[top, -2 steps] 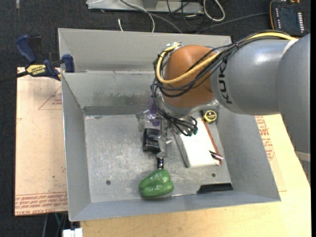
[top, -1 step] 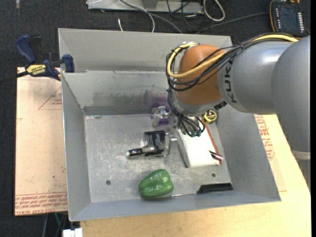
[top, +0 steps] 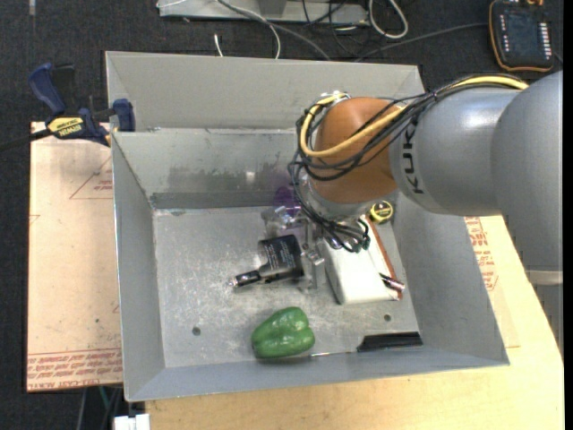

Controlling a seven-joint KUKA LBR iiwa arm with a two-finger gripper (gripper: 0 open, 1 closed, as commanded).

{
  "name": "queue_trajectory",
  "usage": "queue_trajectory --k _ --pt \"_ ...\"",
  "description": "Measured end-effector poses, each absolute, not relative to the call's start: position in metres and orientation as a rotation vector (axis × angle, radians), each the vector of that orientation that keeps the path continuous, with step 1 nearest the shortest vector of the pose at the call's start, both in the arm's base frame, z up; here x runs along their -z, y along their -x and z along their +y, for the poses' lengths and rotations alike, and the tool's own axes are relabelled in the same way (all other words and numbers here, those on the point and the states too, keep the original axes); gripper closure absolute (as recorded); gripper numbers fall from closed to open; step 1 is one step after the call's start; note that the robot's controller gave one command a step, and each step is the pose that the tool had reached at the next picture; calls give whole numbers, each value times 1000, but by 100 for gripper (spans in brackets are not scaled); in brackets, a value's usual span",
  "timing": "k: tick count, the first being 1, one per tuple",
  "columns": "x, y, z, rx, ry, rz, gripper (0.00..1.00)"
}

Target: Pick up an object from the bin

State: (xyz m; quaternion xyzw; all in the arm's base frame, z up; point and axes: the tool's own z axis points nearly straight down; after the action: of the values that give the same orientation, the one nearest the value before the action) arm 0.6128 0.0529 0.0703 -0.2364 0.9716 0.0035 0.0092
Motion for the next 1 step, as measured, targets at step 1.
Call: queue_trajectory --k 1 --pt "-72 -602 81 -9 -182 3131 100"
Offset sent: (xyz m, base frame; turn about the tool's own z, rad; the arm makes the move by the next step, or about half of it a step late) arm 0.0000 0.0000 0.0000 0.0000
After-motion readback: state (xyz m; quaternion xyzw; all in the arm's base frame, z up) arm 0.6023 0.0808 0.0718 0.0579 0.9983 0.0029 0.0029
